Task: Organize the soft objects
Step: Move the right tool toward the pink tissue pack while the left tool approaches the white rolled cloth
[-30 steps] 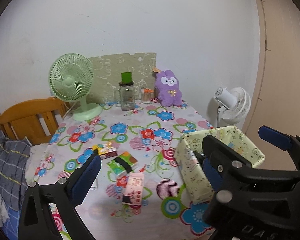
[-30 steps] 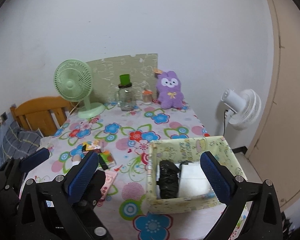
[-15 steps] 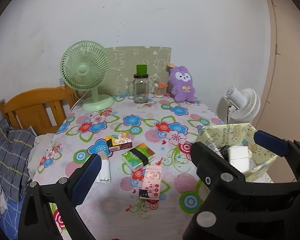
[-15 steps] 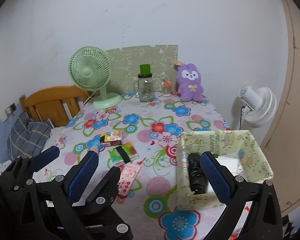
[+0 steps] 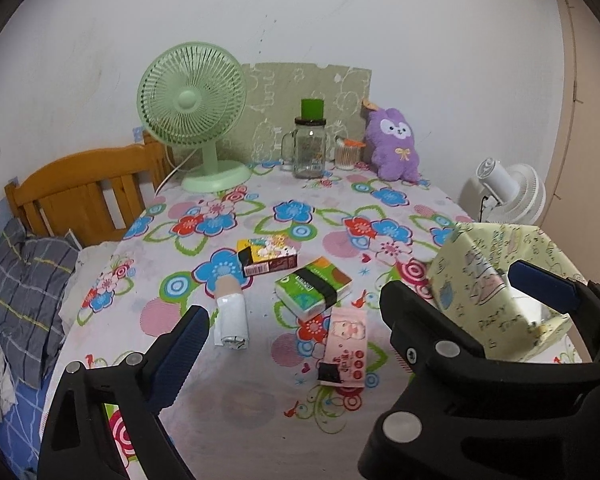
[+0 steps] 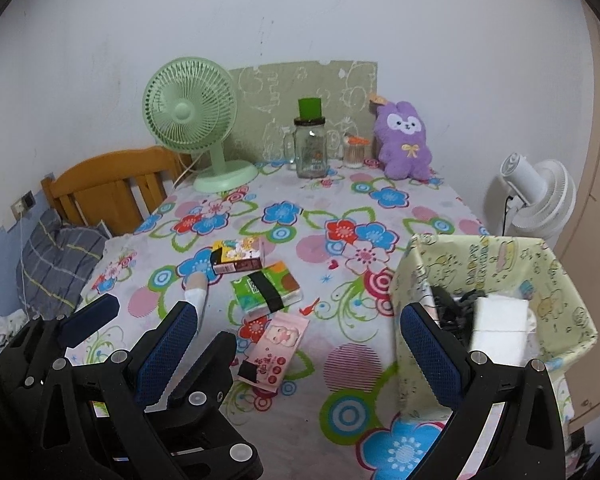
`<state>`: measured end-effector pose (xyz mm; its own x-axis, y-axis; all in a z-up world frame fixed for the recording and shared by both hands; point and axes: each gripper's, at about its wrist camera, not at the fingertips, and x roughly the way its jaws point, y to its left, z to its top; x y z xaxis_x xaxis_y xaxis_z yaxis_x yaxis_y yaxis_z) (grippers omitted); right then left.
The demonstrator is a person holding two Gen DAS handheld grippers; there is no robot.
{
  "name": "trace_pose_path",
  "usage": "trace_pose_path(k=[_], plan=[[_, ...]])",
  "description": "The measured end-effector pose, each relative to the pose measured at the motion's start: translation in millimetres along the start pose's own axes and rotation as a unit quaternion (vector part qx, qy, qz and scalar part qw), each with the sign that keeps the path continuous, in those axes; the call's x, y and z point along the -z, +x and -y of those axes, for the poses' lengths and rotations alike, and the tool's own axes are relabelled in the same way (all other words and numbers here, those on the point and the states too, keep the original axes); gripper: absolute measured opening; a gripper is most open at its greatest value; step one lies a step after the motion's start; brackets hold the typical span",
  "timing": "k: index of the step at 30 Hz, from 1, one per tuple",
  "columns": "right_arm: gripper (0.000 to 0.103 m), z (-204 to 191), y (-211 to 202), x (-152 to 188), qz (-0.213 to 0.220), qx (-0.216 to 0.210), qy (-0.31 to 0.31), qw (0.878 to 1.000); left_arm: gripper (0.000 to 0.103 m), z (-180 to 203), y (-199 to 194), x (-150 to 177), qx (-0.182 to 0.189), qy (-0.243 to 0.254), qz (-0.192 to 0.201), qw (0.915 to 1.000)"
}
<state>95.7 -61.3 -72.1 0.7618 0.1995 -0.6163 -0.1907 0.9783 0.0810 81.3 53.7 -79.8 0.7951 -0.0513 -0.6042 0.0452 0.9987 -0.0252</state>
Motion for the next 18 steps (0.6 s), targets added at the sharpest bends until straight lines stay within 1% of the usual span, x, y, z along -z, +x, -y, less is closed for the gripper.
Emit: trace_pose_path(k=[4,10,13,15,17,18], plan=[[0.103,-2,13,3,-0.011,0.001,0.001,1.000,0.096,-5,12,4,0.000,-0.003,-0.013,0.9999],[0.103,-6,34,10,-0.034,-0.002,0.008,0.999,0.092,-12,30,11,-0.006,-0.007,-0.037,0.9993],[0.103,-8,47,14,-0.050,-0.004,0.009,0.999,0.087,-15,39,16,-0.006,-0.007,-0.049,0.9987],[0.102,-9,55,16,-0.064,-0.007,0.009,0.998,0.082,-18,45,19,-0.004,-0.011,-0.060,0.9982],[0.098,-11,62,18,-0.074,-0.010,0.008,0.997,0.080,-20,51,20,-0.005,-0.015,-0.071,0.9974],[0.098,-11,65,18,-0.077,-0.011,0.008,0.997,0.080,-21,53,21,-0.005,-0.015,-0.073,0.9972]])
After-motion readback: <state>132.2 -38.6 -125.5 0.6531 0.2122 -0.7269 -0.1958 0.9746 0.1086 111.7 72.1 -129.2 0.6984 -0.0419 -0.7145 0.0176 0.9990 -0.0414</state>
